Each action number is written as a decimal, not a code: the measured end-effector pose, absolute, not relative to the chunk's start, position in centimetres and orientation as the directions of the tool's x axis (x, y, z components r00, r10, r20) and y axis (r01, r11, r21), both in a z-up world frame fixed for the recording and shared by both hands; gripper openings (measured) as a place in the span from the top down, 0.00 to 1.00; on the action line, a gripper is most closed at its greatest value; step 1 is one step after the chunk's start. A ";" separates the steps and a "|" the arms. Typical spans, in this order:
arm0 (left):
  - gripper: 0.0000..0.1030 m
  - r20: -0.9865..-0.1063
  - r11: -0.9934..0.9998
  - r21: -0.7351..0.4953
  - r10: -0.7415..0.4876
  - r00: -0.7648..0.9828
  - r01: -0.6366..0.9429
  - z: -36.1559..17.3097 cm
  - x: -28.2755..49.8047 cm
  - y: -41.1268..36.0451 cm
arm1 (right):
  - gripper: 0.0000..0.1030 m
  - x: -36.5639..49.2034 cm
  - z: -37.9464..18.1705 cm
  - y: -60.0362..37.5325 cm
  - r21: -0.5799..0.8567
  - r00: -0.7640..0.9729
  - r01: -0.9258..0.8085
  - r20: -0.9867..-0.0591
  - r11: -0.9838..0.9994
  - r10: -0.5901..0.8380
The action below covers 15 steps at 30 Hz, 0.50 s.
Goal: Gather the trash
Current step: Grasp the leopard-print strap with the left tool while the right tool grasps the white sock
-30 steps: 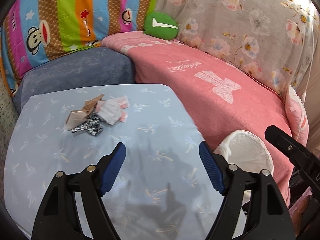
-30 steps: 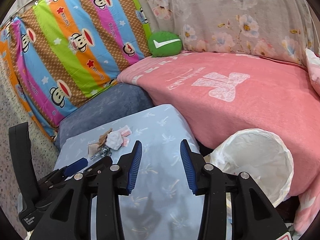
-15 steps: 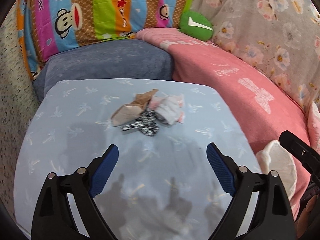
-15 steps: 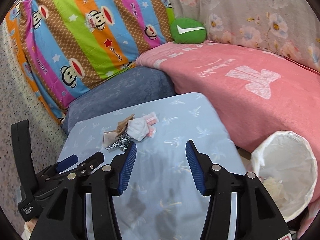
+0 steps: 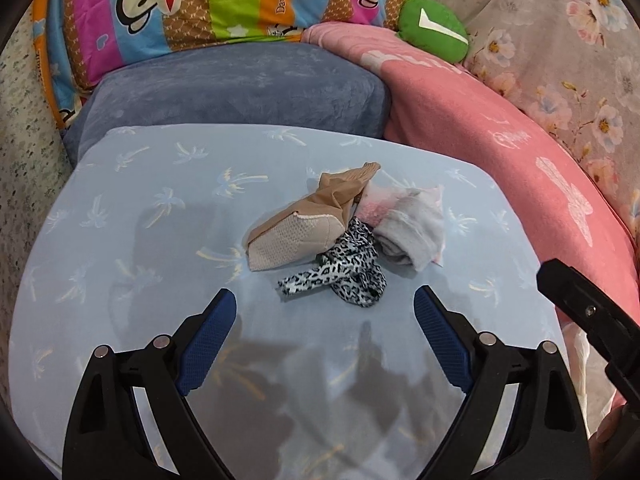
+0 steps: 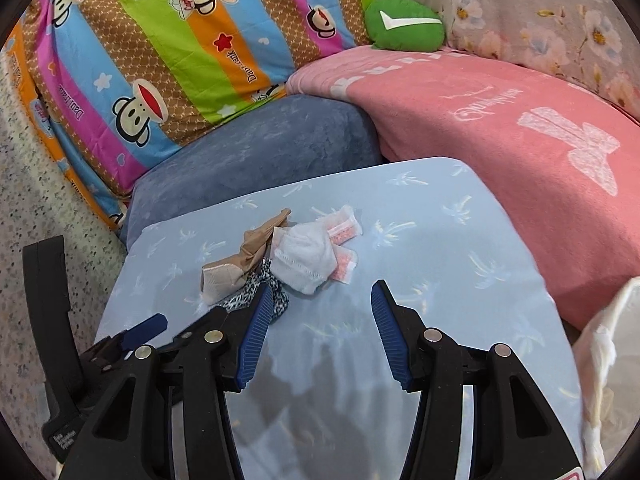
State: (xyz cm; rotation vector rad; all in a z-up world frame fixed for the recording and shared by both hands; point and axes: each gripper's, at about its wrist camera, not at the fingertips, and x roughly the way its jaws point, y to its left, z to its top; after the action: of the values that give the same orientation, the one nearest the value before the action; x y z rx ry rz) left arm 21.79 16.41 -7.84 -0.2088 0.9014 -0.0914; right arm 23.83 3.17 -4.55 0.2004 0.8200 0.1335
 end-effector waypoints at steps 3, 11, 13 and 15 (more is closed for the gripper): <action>0.17 -0.784 0.974 -0.226 -0.172 0.597 -0.016 -9.1 23.2 16.4 | 0.50 26.3 -5.8 3.9 0.222 0.667 -0.036 -0.721 0.974 0.189; 0.37 -0.800 0.966 -0.259 -0.198 0.566 -0.027 -11.2 24.9 16.6 | 0.50 30.8 -9.1 4.2 0.269 0.626 -0.013 -0.749 0.963 0.218; 0.43 -0.795 0.965 -0.263 -0.203 0.572 -0.023 -11.1 24.7 16.8 | 0.50 31.4 -9.9 4.5 0.280 0.613 -0.019 -0.755 0.960 0.232; 0.64 -0.790 0.960 -0.279 -0.225 0.570 -0.008 -11.1 24.6 17.0 | 0.50 31.9 -10.6 4.9 0.294 0.597 -0.031 -0.761 0.955 0.253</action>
State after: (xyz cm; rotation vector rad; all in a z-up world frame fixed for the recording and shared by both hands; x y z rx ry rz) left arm 24.62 16.98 -11.08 -0.2641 0.9584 -0.1290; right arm 31.85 4.90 -10.64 0.2622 0.9190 0.1668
